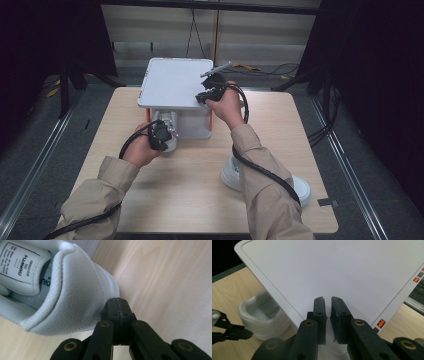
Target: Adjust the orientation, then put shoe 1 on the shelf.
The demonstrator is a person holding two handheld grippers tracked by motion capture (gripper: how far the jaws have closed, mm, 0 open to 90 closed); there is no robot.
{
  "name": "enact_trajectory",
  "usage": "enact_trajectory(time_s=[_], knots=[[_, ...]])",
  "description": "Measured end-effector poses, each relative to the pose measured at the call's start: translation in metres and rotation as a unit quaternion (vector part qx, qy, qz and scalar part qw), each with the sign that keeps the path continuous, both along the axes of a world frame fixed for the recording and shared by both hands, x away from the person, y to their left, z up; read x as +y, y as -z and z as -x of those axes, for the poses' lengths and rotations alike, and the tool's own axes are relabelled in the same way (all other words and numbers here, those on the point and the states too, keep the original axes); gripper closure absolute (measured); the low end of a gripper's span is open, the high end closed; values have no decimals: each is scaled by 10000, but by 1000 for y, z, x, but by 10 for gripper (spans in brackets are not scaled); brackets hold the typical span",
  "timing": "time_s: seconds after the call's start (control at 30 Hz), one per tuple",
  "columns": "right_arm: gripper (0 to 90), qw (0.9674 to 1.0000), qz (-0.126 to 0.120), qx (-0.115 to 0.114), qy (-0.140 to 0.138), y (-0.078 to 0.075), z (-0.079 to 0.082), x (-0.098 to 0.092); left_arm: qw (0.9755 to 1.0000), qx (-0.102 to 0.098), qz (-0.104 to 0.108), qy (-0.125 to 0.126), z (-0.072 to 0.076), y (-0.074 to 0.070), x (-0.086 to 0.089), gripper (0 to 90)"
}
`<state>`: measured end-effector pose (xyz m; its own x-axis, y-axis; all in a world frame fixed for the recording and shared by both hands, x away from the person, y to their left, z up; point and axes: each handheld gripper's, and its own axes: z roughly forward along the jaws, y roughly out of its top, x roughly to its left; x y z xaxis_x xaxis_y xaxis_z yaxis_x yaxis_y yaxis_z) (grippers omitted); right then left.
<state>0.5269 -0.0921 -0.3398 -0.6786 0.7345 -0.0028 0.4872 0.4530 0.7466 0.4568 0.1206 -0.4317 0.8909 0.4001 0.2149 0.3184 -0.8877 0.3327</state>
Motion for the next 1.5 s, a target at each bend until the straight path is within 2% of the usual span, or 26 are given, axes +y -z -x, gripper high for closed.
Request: enact_trajectory(time_s=[0.33,0.47,0.53,0.67,0.87,0.9,0.93,1.1,1.2,1.33,1.37,1.4,1.47,1.5], knots=[[826,10000,61,34,-46,-1,-1,0,9997,-210,-31,-81,-24,3,-3,900],[826,10000,-11,27,-71,0,-1,-1,9995,-257,-5,-161,-33,4,-3,900],[826,10000,-31,-1,-94,0,-2,-2,9997,-137,117,-190,-36,4,-4,900],[826,9999,-71,-26,-95,1,0,-4,9996,-224,-7,-151,-34,4,-6,900],[826,10000,-28,-63,-69,1,1,-2,9995,-222,48,-204,-34,-2,-3,900],[826,10000,-42,-66,-58,1,1,-2,9994,-202,91,-279,-32,-4,-3,900],[826,10000,-42,-60,-46,1,1,-2,9994,-182,138,-252,-31,-5,-2,900],[825,9999,2,-115,6,1,3,-1,9985,120,429,-326,-20,-20,2,870],[823,9999,-42,-108,88,2,4,-1,9979,227,430,-417,-17,-33,8,854],[798,9997,16,-25,227,-1,4,0,9962,306,628,-529,-14,-60,19,850],[797,9997,25,-17,259,-1,5,1,9950,350,727,-588,-14,-67,21,850],[797,9997,25,-17,259,-1,5,1,9940,347,794,-663,-14,-73,23,850],[794,9995,-12,-15,326,-1,5,2,9939,318,778,-719,-13,-85,26,851],[793,9993,-41,-25,378,0,6,2,9928,299,888,-741,-13,-91,26,851]])
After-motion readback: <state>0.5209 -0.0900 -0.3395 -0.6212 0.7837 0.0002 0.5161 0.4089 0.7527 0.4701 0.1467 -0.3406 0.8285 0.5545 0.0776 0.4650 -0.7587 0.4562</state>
